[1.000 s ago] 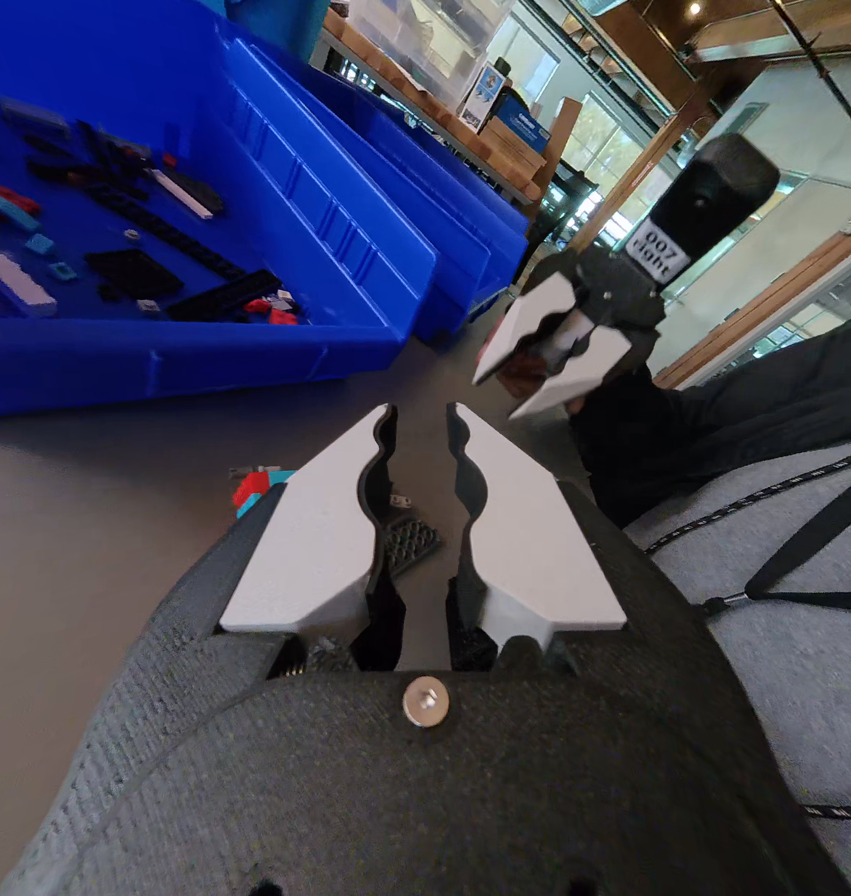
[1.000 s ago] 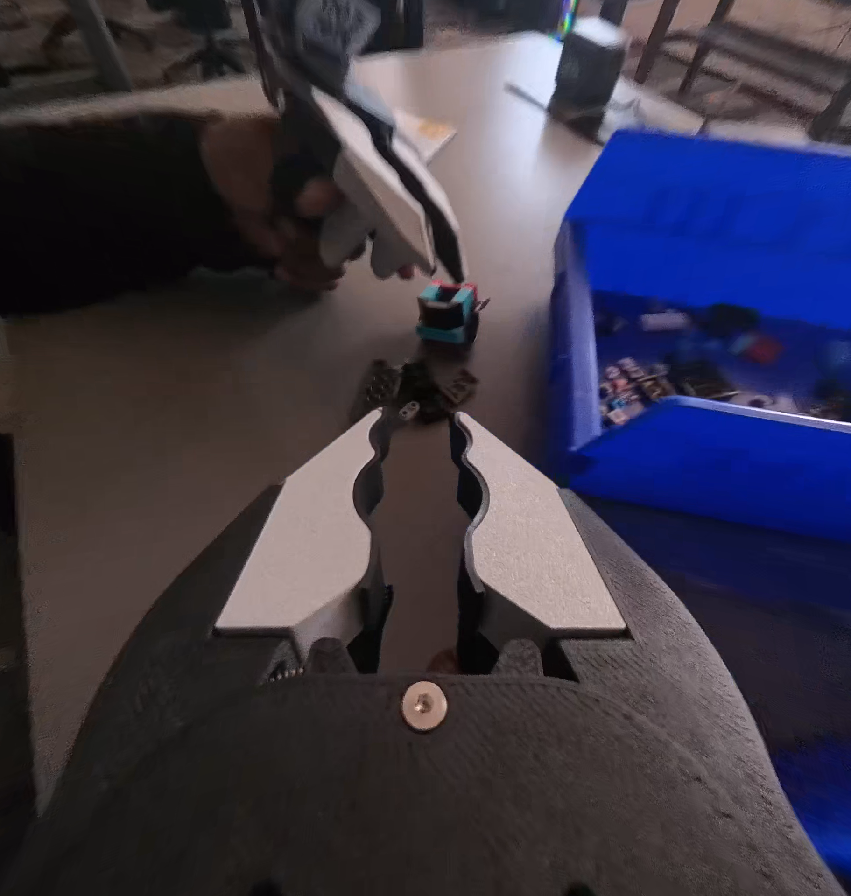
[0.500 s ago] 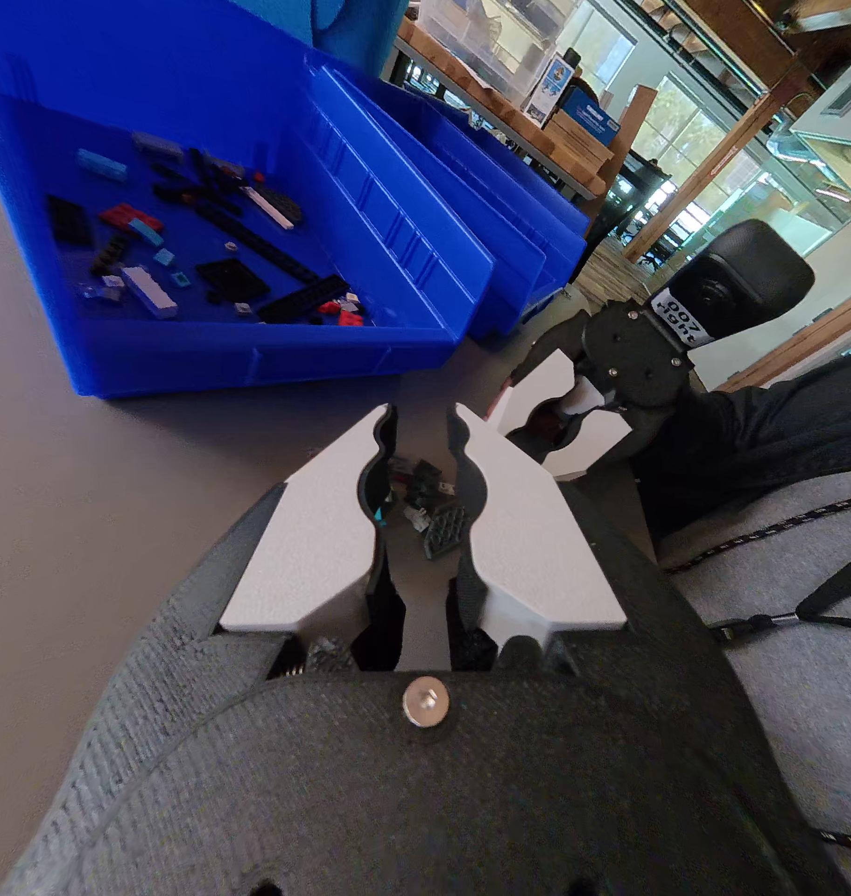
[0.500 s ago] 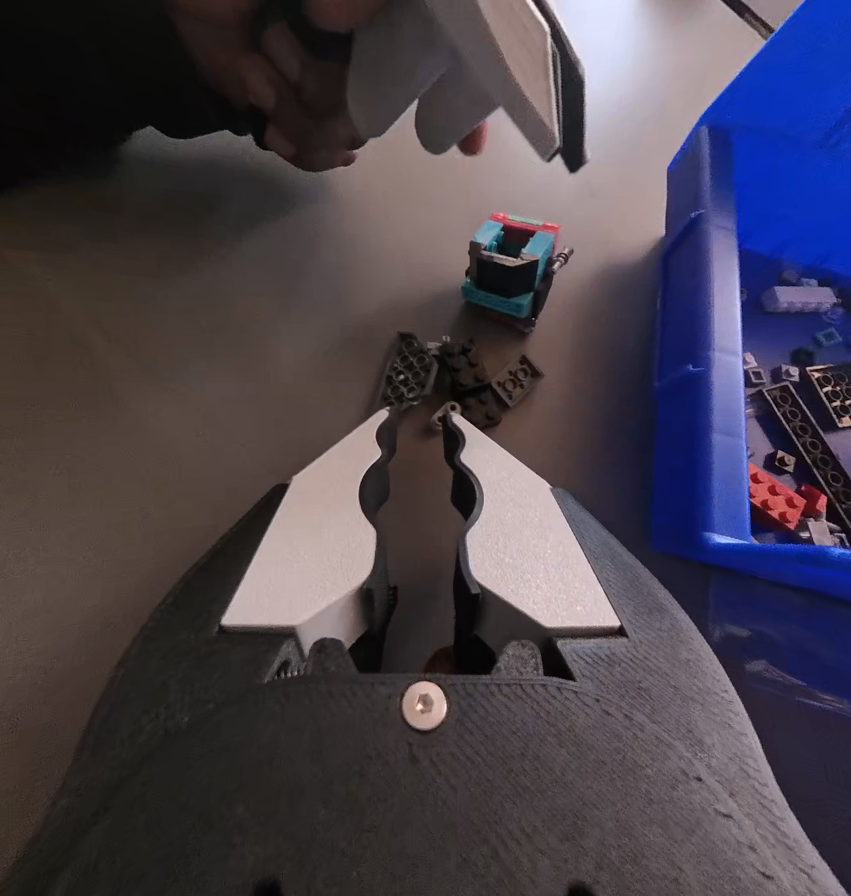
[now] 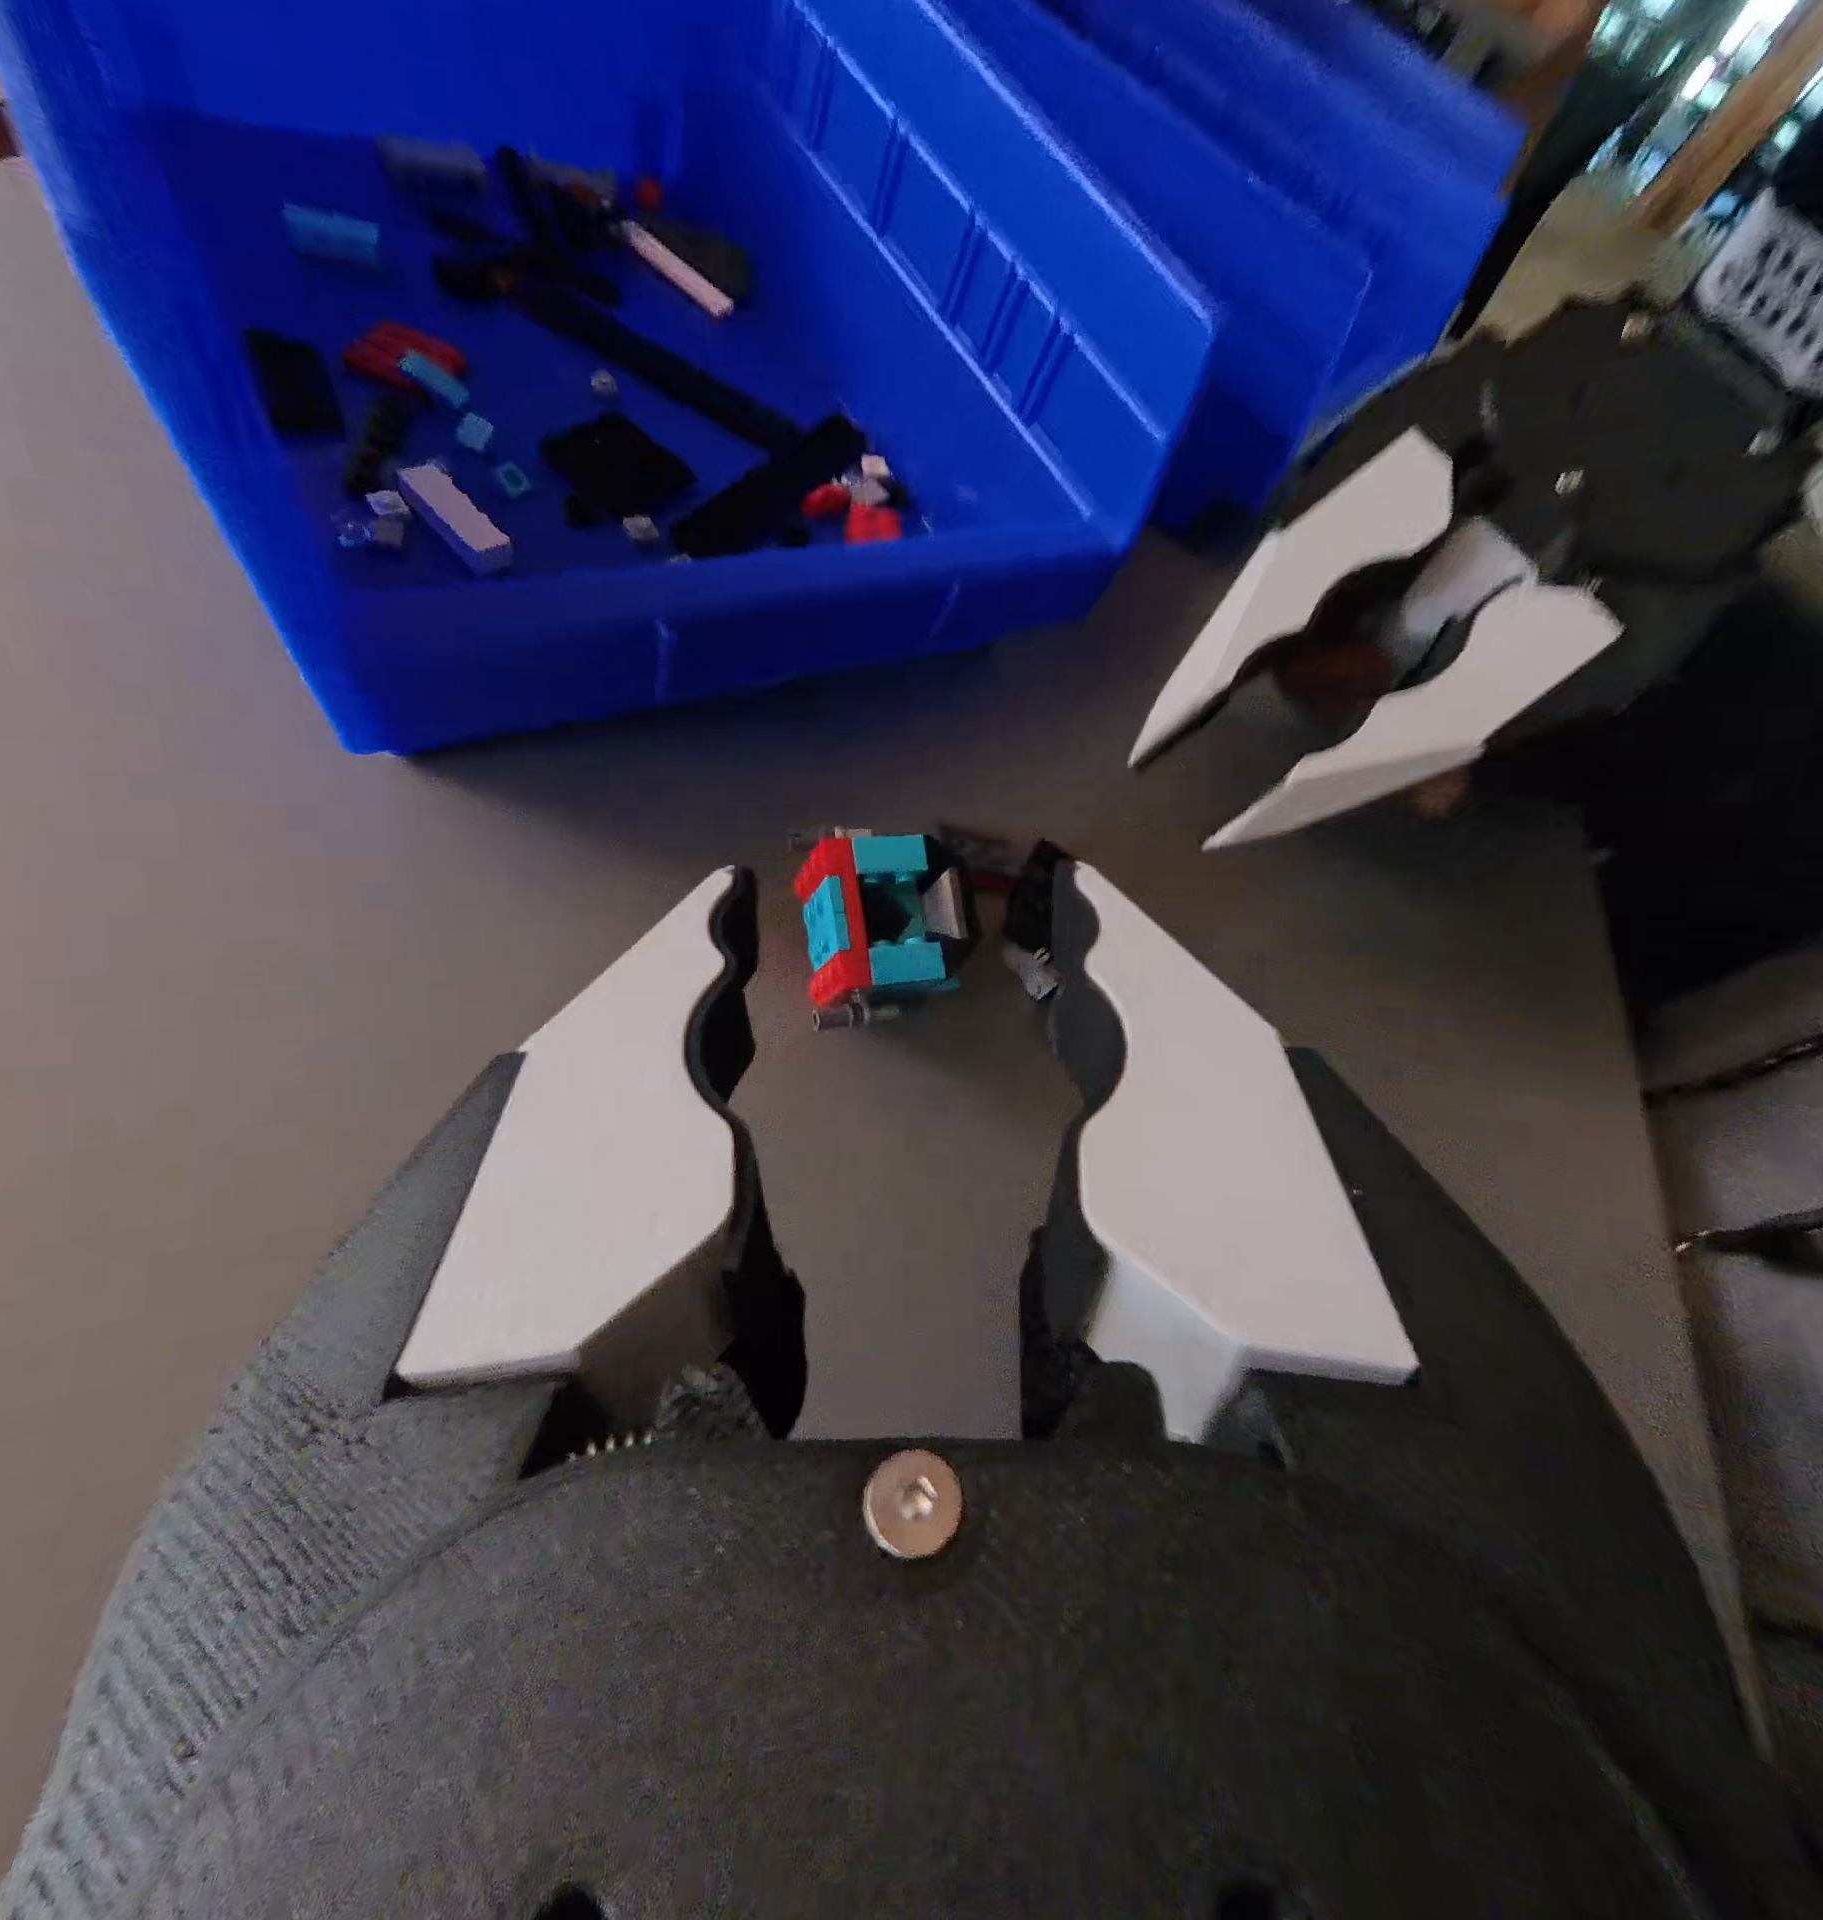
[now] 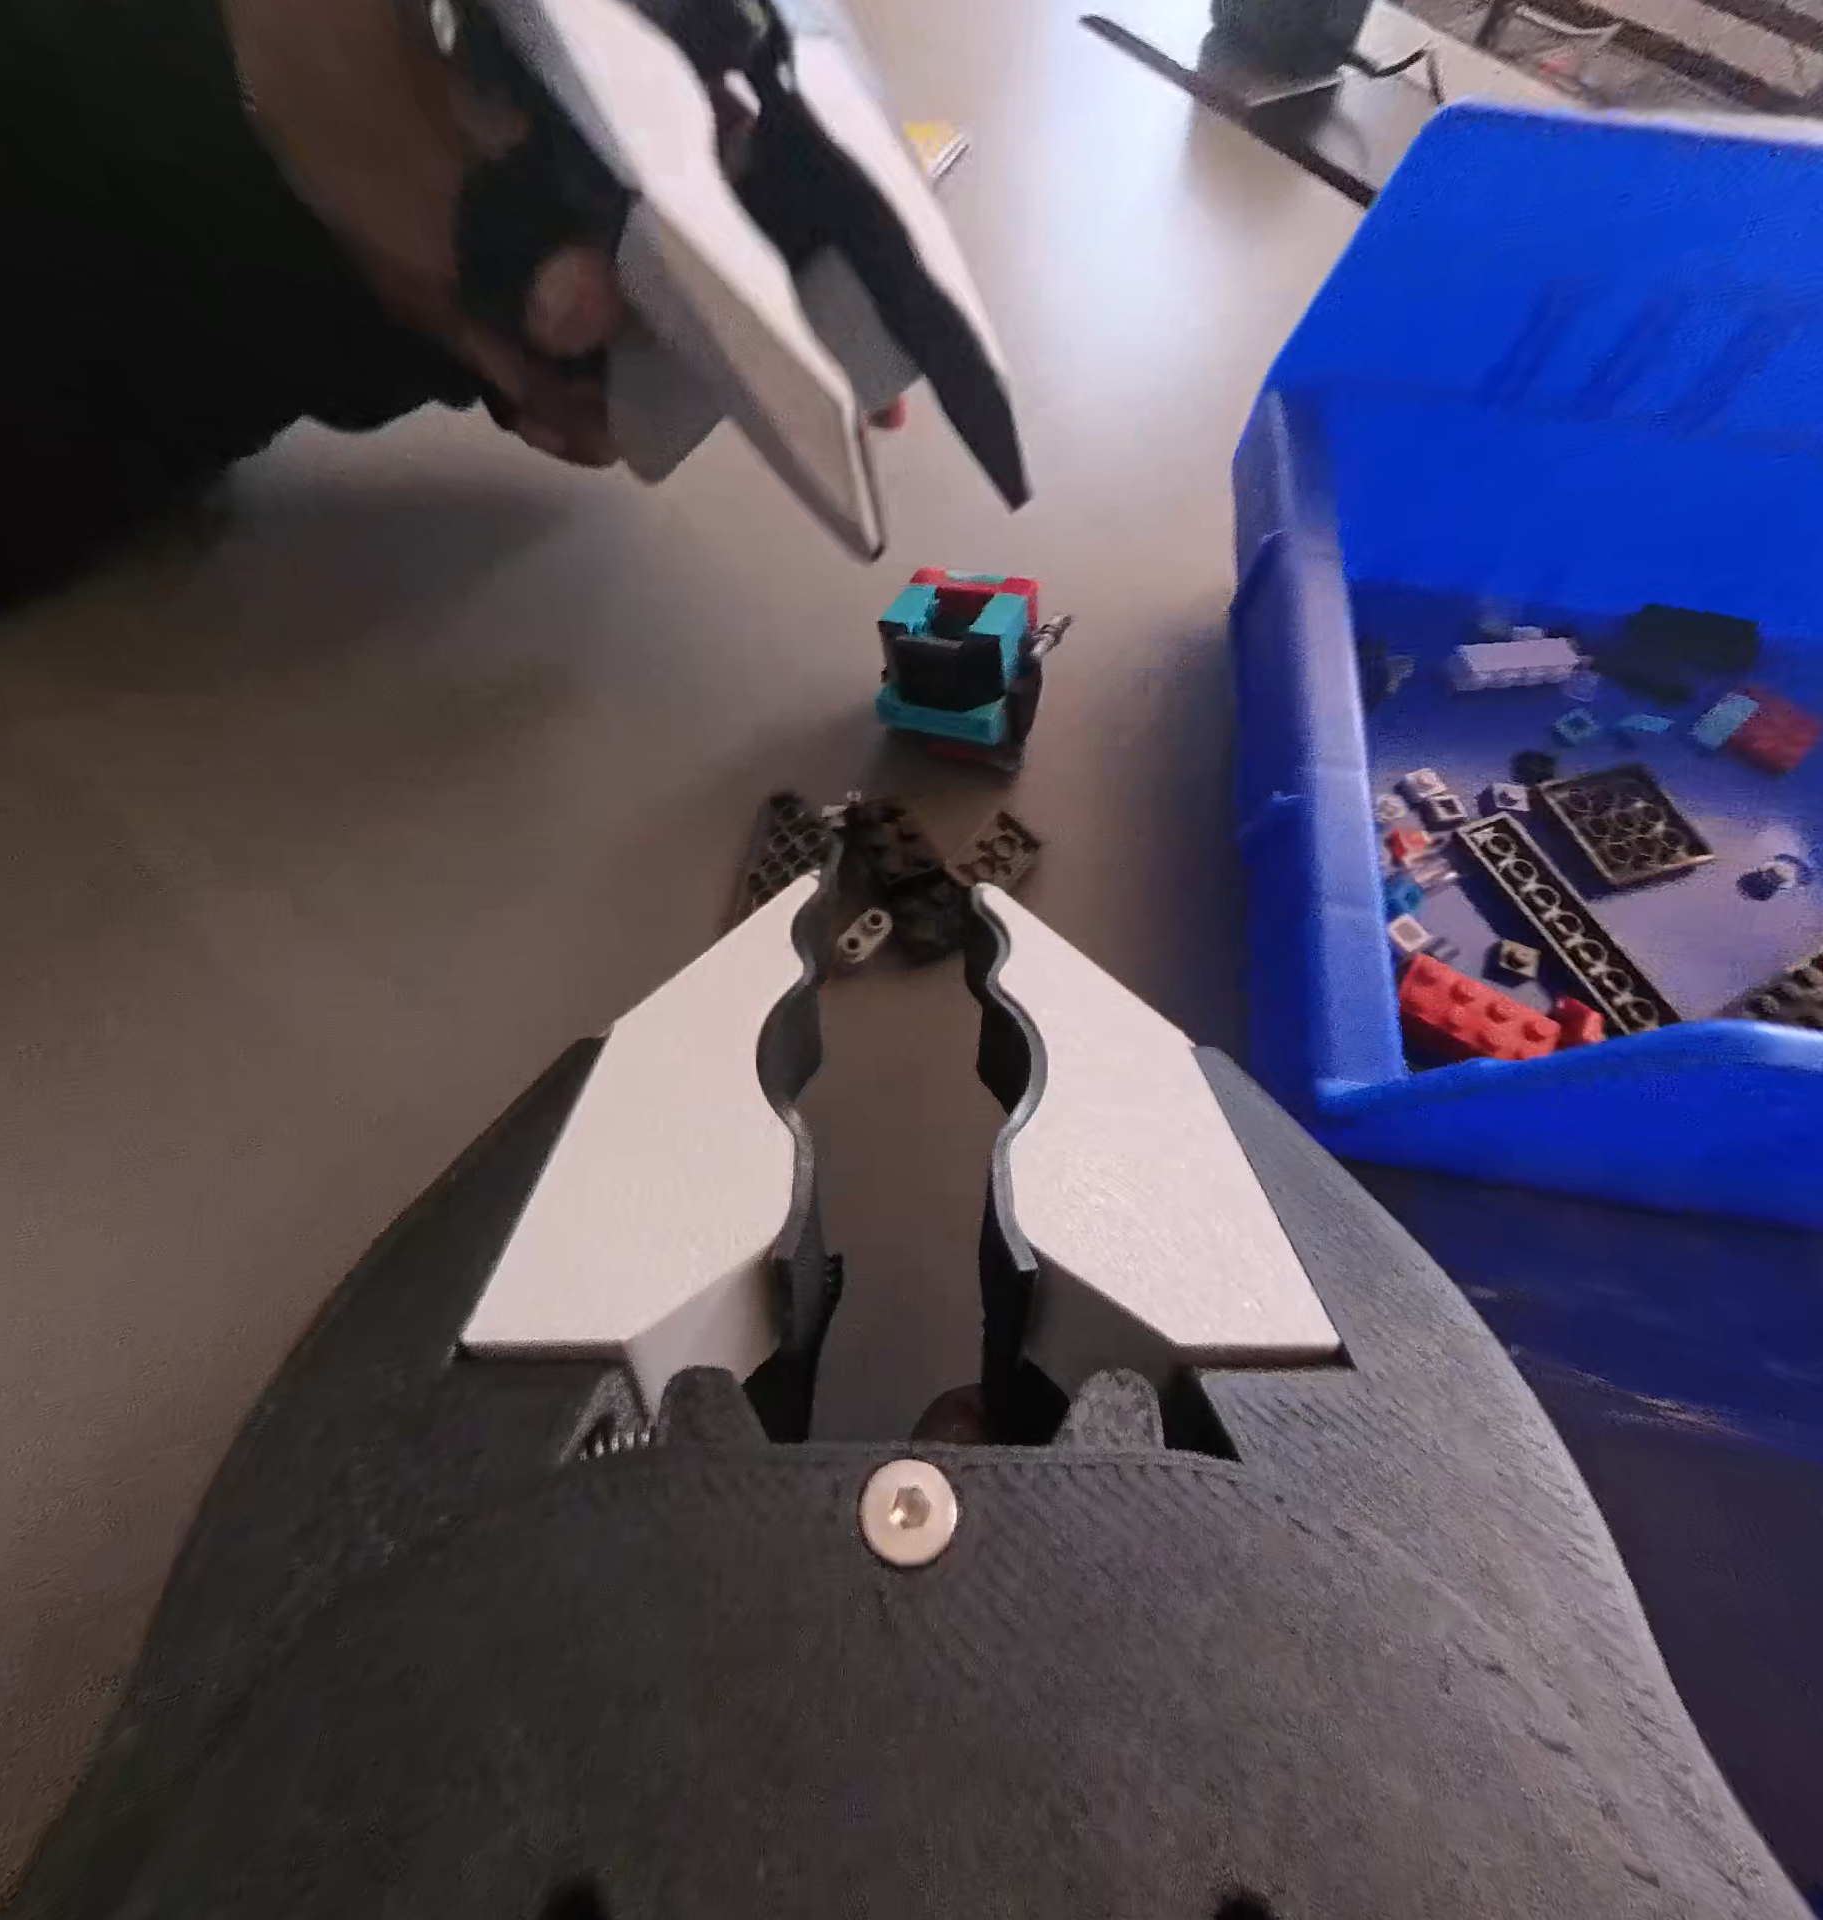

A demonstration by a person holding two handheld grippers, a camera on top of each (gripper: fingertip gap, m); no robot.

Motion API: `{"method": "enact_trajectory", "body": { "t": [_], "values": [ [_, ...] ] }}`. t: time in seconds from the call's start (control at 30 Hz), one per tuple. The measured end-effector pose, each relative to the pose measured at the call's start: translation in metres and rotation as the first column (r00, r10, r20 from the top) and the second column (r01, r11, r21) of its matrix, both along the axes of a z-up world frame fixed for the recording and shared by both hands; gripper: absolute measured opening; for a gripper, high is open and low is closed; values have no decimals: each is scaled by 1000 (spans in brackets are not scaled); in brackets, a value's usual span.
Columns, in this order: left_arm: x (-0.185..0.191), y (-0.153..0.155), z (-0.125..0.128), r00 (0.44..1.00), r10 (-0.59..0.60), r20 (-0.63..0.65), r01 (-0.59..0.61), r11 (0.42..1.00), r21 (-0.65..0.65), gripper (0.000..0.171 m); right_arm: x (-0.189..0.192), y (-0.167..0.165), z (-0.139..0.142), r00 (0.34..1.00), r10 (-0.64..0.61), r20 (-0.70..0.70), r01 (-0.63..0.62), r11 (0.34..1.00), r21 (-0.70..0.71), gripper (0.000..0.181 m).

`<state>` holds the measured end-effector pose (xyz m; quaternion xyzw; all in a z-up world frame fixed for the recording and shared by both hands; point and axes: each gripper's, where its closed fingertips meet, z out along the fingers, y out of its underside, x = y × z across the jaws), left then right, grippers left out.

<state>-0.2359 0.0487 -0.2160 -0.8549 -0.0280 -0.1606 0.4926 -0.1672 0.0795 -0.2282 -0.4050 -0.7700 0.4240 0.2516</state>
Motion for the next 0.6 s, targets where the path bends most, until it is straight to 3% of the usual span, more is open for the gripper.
{"method": "enact_trajectory", "body": {
  "t": [0.17, 0.23, 0.3, 0.37, 0.5, 0.6],
  "values": [
    [6, 6, -21, 995, -19, -97, 12, 997, -78, 67, -8, 1, 11, 1000, -8, -19, 8, 1000, 13, 27],
    [5, 8, -27, 991, -16, -131, 3, 995, -95, 60, -15, -2, 17, 1000, 1, -29, 0, 999, 33, 27],
    [7, 9, -27, 990, -19, -142, 6, 996, -87, 39, -24, -6, 24, 999, 24, -42, -22, 998, 54, 28],
    [6, 9, -27, 991, -16, -130, 4, 996, -90, 39, -35, -8, 32, 997, 39, -67, -34, 997, 72, 28],
    [4, 8, -9, 1000, -2, -2, 2, 1000, 4, 39, -50, -10, 48, 984, 53, -171, -42, 997, 70, 28],
    [-1, 5, 21, 985, -5, 171, -22, 987, 157, 39, -51, -10, 62, 959, 27, -282, -40, 998, -43, 28]
  ]
}}
